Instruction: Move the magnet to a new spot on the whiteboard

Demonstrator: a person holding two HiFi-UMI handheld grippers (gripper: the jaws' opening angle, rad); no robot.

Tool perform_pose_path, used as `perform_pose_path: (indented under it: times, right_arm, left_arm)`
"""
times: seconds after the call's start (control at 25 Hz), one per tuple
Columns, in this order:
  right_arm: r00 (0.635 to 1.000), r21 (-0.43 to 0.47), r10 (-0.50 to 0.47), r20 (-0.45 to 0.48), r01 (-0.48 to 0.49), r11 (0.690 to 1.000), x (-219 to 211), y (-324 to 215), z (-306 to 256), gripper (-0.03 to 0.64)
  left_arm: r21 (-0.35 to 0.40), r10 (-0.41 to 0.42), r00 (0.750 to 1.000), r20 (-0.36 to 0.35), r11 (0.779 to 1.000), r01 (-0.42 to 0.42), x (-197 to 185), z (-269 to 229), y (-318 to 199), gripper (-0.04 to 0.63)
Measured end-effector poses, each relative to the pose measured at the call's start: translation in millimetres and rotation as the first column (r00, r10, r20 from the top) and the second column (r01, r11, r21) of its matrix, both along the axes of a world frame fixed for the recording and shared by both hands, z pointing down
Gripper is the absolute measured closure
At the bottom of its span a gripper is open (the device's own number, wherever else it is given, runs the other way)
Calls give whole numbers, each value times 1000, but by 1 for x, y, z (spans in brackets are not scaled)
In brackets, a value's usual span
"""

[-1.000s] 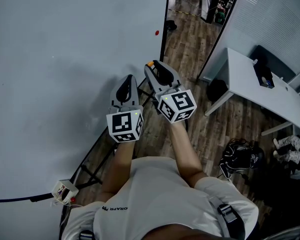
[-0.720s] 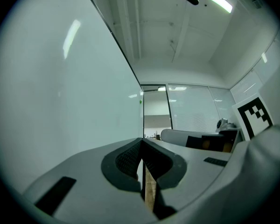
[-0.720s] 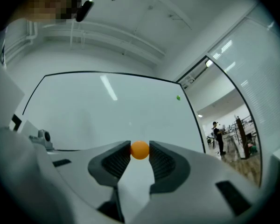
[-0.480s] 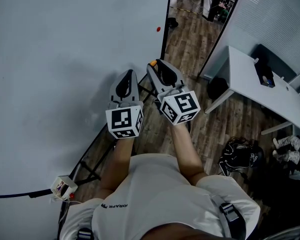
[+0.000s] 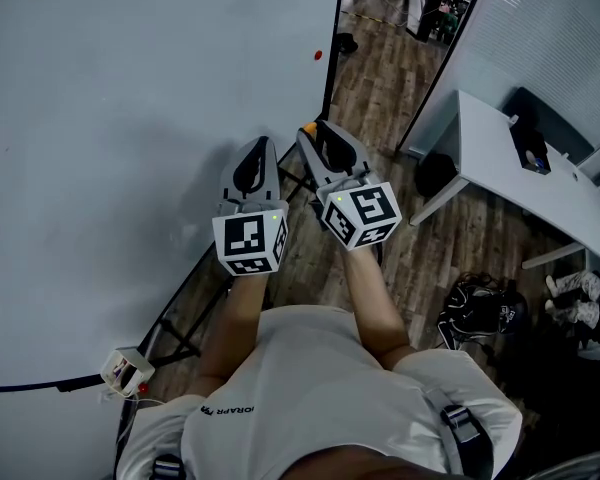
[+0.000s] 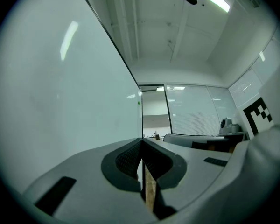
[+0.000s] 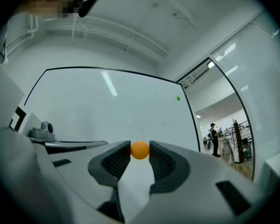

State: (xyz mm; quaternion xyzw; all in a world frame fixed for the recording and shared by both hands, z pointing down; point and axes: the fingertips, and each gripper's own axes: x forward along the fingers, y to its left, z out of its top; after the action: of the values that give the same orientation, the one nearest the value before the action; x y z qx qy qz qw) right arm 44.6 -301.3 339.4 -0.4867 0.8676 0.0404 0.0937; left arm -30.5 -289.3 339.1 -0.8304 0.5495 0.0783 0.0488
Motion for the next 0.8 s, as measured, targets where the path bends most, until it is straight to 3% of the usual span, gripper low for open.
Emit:
perform_pose_path:
  times: [0.8]
  right_arm:
    - [1000,-10,-14,2,14,1000,0,1,8,485]
  left_arm:
    - [-9,-6,1000,12,1000,6,6,7,-2,593]
